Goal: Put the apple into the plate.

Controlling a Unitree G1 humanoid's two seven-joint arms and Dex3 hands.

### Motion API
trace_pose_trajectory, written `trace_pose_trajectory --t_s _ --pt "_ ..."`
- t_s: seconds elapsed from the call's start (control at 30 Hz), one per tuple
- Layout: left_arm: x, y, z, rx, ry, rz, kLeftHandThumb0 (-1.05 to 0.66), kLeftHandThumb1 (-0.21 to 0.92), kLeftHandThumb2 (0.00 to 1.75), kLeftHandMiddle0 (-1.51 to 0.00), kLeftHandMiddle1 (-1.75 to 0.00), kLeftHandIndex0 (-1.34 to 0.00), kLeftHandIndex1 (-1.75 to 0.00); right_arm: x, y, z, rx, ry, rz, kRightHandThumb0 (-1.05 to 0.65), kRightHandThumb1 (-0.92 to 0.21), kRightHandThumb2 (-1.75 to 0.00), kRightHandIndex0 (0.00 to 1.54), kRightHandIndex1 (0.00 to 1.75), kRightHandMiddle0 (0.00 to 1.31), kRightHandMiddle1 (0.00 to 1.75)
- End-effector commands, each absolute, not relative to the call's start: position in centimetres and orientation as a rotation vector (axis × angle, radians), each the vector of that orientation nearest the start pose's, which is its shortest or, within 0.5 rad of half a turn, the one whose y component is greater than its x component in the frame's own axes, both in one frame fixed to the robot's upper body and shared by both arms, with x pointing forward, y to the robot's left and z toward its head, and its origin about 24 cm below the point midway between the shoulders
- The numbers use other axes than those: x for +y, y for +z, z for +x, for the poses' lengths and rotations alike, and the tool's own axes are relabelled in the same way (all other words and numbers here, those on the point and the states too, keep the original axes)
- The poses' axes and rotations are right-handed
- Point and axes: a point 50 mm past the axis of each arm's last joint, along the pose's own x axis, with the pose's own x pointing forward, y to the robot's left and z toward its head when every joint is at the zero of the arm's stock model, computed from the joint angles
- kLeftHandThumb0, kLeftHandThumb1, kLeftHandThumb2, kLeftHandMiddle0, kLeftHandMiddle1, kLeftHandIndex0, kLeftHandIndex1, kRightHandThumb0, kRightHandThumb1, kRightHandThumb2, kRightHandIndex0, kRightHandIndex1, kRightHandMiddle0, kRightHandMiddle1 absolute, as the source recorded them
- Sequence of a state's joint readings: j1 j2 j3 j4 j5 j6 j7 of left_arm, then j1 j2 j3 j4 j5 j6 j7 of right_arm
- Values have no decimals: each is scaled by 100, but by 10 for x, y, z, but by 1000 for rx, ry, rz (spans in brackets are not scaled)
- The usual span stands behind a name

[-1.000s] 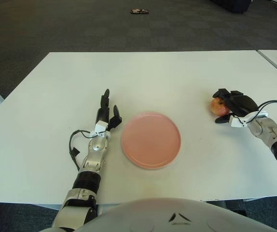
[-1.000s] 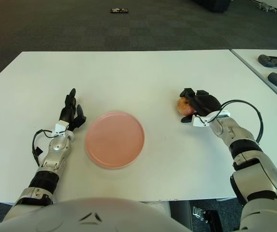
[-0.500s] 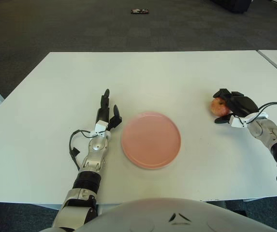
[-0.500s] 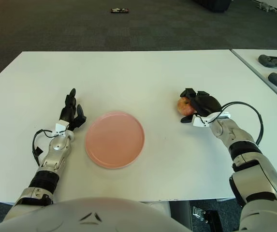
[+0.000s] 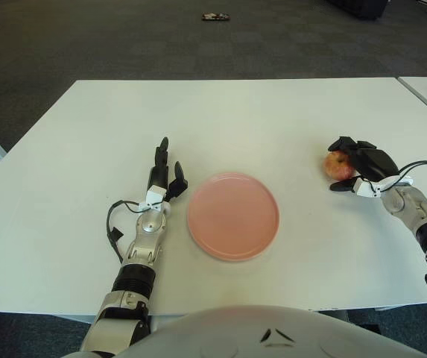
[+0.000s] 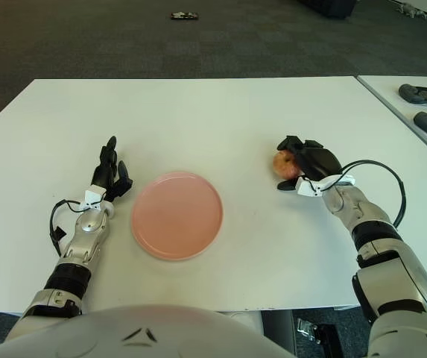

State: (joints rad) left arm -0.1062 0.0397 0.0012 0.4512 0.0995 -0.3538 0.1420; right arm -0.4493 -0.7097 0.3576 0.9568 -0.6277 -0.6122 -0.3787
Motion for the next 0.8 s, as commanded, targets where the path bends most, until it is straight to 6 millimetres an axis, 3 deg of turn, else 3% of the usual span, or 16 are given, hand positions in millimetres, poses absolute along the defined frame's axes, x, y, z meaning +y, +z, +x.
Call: trace_pose_trajectory --t_s 0.0,0.27,0.77 --pt "161 -14 254 61 101 142 -81 92 99 -11 -1 0 -30 -273 28 291 -140 200 -1258 -15 -33 -120 127 175 101 175" --pt "160 -14 254 62 98 142 -81 92 98 -10 0 0 -28 -270 30 290 -191 155 -1210 -5 -31 -131 128 175 101 175" --pt "160 -14 253 68 95 143 -81 92 97 -9 0 0 -26 -268 31 289 -216 141 -1196 -2 -31 -132 125 175 98 175"
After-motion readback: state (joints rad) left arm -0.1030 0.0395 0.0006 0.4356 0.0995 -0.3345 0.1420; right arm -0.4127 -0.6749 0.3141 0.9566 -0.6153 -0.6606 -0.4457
